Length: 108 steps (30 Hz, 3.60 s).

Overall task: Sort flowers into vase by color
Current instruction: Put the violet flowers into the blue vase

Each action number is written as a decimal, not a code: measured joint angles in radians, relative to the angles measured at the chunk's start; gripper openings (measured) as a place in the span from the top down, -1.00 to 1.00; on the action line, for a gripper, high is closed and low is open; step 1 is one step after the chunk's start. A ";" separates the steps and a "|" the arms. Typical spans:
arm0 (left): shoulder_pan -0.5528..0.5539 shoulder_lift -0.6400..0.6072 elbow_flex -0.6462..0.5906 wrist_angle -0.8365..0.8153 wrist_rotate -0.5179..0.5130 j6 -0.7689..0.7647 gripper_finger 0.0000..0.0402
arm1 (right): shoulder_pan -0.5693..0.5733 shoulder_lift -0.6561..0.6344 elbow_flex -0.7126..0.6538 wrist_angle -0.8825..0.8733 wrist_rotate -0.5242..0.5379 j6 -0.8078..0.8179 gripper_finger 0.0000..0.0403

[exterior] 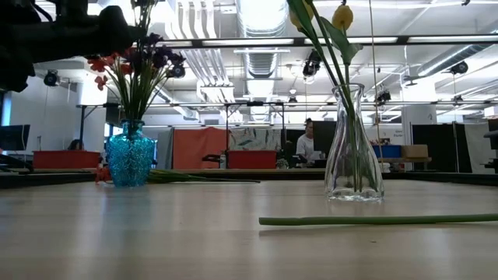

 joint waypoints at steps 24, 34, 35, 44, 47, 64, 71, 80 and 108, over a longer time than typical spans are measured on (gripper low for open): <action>0.001 0.018 -0.027 -0.002 -0.037 -0.055 1.00 | 0.000 0.000 0.000 -0.018 -0.010 0.012 -0.01; 0.001 0.049 -0.027 -0.006 -0.037 -0.077 1.00 | 0.000 0.000 0.000 -0.018 -0.011 0.012 -0.01; 0.001 0.051 -0.027 -0.006 -0.037 -0.077 1.00 | 0.000 0.000 0.000 -0.018 -0.011 0.012 -0.01; 0.001 0.050 -0.028 -0.002 -0.113 -0.077 0.83 | 0.000 0.000 0.000 -0.017 -0.061 0.022 -0.01; 0.001 0.052 -0.028 -0.005 -0.133 -0.077 0.77 | 0.000 0.000 0.000 -0.017 -0.061 0.027 -0.01; -0.001 0.052 -0.028 -0.032 -0.133 -0.099 0.62 | 0.000 0.000 0.000 -0.017 -0.060 0.027 -0.01; -0.030 0.051 -0.028 -0.033 -0.166 -0.103 0.40 | 0.000 0.000 0.000 -0.017 -0.060 0.031 -0.01; -0.092 0.051 -0.028 -0.039 -0.310 -0.103 -0.06 | 0.000 0.000 0.000 -0.017 -0.060 0.038 -0.01; -0.435 0.047 0.023 -0.046 -0.913 -0.049 -0.57 | 0.000 0.000 0.000 -0.013 -0.060 0.048 -0.01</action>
